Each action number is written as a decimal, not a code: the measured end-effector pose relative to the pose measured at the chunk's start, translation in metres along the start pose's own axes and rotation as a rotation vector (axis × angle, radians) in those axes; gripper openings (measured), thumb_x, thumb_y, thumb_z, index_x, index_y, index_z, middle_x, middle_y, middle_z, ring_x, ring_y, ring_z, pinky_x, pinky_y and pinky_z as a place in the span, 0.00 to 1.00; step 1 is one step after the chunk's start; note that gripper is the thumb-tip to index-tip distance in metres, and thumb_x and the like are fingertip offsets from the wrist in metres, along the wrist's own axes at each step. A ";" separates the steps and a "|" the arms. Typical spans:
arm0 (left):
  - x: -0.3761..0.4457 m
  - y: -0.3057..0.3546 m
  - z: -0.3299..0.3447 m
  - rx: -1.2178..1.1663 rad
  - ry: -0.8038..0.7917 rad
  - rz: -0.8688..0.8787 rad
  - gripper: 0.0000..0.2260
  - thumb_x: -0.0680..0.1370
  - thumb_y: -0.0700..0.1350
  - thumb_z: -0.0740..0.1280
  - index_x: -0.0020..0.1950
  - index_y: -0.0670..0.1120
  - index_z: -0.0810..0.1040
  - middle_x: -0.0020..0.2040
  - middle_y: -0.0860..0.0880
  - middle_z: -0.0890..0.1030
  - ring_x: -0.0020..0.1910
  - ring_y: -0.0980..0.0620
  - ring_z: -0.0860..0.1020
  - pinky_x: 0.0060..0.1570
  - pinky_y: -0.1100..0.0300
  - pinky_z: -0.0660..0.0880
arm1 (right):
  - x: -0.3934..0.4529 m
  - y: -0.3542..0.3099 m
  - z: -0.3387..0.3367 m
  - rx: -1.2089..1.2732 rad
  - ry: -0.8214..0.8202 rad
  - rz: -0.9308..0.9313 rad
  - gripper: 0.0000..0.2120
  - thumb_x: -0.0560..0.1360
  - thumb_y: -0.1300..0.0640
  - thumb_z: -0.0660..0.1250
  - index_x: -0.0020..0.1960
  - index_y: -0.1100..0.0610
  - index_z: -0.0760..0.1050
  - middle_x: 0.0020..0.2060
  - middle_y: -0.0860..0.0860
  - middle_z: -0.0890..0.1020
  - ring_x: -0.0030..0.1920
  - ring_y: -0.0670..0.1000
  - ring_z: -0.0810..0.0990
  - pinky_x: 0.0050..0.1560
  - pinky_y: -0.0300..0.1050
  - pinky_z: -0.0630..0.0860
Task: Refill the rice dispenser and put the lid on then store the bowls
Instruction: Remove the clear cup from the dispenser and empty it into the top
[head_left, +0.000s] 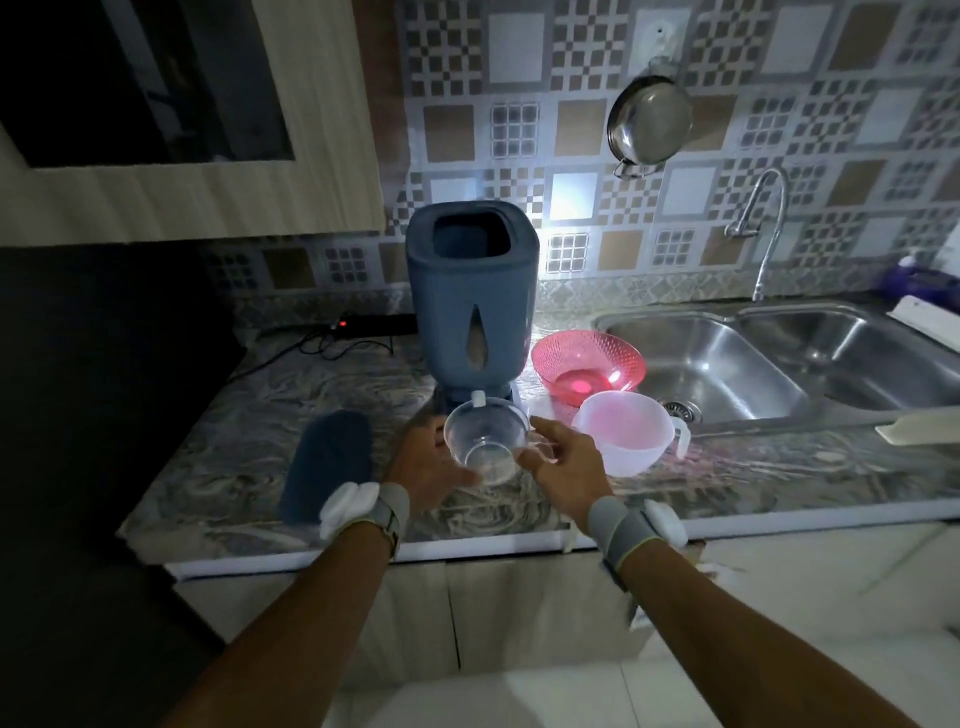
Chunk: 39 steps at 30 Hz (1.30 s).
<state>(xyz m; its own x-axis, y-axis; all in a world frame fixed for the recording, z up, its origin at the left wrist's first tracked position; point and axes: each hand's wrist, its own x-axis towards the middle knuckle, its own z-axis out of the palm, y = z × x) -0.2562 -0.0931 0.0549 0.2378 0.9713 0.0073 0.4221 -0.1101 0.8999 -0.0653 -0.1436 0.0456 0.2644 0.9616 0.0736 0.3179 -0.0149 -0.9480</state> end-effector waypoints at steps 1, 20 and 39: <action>0.001 -0.008 0.004 0.003 -0.009 -0.037 0.29 0.61 0.34 0.81 0.57 0.46 0.74 0.55 0.43 0.81 0.54 0.47 0.80 0.53 0.53 0.80 | 0.000 0.009 0.004 -0.003 -0.010 0.027 0.20 0.72 0.60 0.74 0.63 0.53 0.79 0.52 0.49 0.83 0.50 0.48 0.80 0.51 0.38 0.75; 0.117 -0.069 0.042 0.024 0.043 -0.263 0.24 0.65 0.30 0.77 0.59 0.39 0.77 0.57 0.42 0.81 0.57 0.43 0.79 0.59 0.46 0.77 | 0.122 0.089 0.049 -0.028 -0.058 0.186 0.14 0.73 0.59 0.72 0.58 0.51 0.82 0.49 0.52 0.86 0.50 0.53 0.83 0.56 0.53 0.80; 0.195 -0.072 0.043 -0.336 0.066 -0.457 0.25 0.73 0.26 0.68 0.70 0.35 0.70 0.67 0.36 0.75 0.66 0.38 0.74 0.62 0.52 0.73 | 0.204 0.113 0.073 -0.040 0.023 0.170 0.15 0.72 0.56 0.74 0.58 0.54 0.80 0.51 0.50 0.85 0.53 0.53 0.81 0.57 0.58 0.79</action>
<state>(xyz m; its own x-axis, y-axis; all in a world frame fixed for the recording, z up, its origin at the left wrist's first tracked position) -0.2027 0.0949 -0.0275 0.0370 0.9169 -0.3974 0.1656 0.3865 0.9073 -0.0414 0.0711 -0.0689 0.3379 0.9378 -0.0794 0.3029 -0.1883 -0.9342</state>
